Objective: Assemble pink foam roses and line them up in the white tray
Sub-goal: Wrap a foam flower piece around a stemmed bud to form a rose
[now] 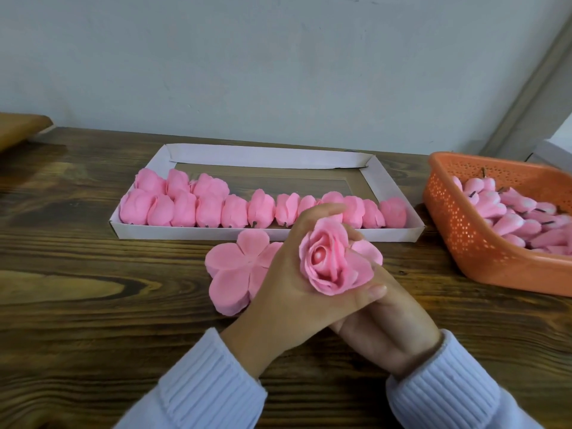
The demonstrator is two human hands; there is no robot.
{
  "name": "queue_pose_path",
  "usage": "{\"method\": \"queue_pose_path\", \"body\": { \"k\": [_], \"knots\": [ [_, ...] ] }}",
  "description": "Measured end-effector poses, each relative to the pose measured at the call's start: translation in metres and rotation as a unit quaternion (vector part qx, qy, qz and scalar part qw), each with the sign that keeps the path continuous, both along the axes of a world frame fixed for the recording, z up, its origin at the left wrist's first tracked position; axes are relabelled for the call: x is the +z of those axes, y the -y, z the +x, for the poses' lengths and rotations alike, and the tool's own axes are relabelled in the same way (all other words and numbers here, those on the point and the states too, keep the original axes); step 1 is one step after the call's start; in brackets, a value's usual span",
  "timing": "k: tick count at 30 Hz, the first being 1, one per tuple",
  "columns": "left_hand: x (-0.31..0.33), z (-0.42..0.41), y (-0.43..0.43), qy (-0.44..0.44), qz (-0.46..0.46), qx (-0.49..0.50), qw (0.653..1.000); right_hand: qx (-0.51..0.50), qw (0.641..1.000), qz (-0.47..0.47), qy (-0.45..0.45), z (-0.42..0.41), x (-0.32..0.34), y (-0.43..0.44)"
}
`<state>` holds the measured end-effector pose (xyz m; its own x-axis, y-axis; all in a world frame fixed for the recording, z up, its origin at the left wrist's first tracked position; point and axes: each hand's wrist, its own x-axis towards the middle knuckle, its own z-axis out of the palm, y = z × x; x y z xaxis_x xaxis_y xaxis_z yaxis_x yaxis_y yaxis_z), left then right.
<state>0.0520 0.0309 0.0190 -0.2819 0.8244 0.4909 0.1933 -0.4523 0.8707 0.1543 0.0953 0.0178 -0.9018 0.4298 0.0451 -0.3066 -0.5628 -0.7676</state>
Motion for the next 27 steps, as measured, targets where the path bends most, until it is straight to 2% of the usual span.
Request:
{"method": "queue_pose_path", "body": {
  "k": [4, 8, 12, 16, 21, 24, 27],
  "knots": [
    [-0.007, -0.001, 0.003, -0.002, -0.006, 0.005, 1.000, -0.007, 0.999, -0.043, -0.014, -0.001, -0.001, -0.002],
    [-0.001, -0.002, 0.004, -0.014, -0.004, 0.038, 0.999, 0.030, 0.997, -0.061, -0.048, -0.004, 0.002, -0.002],
    [0.004, -0.005, 0.002, -0.008, 0.004, 0.039, 0.999, 0.077, 0.996, -0.041, -0.007, -0.001, 0.003, -0.006],
    [0.004, -0.003, 0.002, -0.011, 0.003, 0.035, 0.999, 0.041, 0.999, -0.015, 0.027, -0.002, -0.002, -0.004],
    [0.005, -0.003, 0.002, -0.014, -0.001, 0.030, 0.999, 0.033, 0.999, -0.009, -0.023, 0.000, -0.004, -0.001],
    [0.003, -0.001, 0.000, -0.019, 0.032, 0.043, 0.998, 0.040, 0.998, -0.022, -0.051, -0.001, -0.003, -0.001],
    [0.002, -0.003, 0.000, 0.012, 0.021, 0.045, 0.999, 0.066, 0.995, -0.024, -0.070, -0.002, -0.001, -0.001]
  ]
}}
